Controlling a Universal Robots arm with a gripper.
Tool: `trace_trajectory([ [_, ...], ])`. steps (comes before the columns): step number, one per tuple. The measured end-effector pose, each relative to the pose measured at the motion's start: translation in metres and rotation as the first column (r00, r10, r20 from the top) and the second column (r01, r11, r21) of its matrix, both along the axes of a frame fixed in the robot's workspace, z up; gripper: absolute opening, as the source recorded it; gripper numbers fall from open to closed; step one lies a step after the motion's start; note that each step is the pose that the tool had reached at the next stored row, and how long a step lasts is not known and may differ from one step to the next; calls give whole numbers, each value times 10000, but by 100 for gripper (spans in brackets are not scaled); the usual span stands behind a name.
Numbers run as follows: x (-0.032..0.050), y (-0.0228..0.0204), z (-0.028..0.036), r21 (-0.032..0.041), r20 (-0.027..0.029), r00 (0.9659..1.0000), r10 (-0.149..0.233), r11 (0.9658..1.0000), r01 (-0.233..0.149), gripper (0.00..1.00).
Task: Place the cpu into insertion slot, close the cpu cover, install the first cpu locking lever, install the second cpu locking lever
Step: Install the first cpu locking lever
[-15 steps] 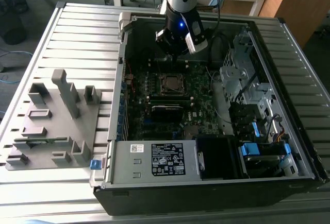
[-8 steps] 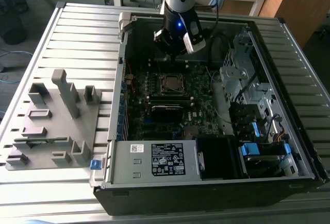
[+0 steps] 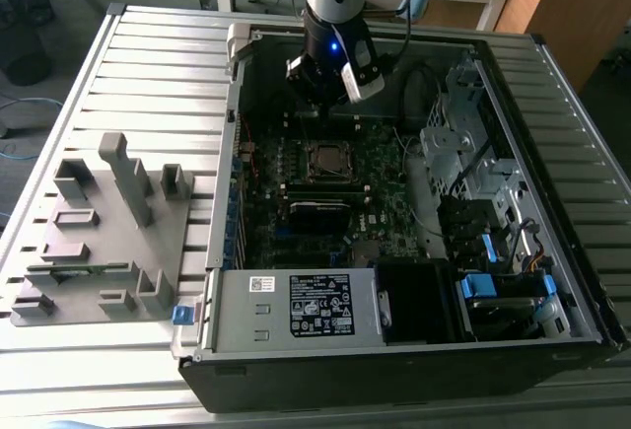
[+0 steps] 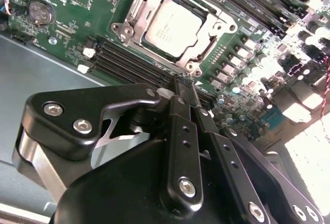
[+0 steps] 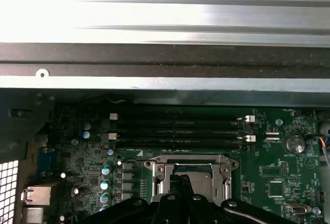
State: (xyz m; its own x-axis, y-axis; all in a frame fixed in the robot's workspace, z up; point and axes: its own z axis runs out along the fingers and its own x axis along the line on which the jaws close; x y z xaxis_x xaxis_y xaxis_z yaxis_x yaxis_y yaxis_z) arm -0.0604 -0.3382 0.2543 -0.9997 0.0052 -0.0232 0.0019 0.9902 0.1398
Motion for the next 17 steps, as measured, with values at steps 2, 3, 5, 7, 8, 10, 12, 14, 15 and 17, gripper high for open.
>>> trace_trajectory([
  [2,-4,0,0,0,-1,10000,1,10000,-1,11],
  [3,-4,-1,0,0,-1,10000,2,10000,-2,11],
  [5,-5,-1,0,0,-1,10000,0,10000,0,11],
  [7,-5,-1,1,1,0,10000,1,10000,-1,11],
  [8,-5,-1,5,-2,-1,10000,0,10000,0,11],
  [10,-5,-1,16,-1,-1,10000,1,10000,-1,11],
  [12,-5,-1,30,0,-1,10000,0,10000,0,11],
  [14,-5,-1,45,-1,-1,10000,0,10000,0,11],
  [15,-5,-1,53,-1,-1,10000,0,10000,0,11],
  [17,-5,-1,65,-1,-1,10000,0,10000,0,11],
])
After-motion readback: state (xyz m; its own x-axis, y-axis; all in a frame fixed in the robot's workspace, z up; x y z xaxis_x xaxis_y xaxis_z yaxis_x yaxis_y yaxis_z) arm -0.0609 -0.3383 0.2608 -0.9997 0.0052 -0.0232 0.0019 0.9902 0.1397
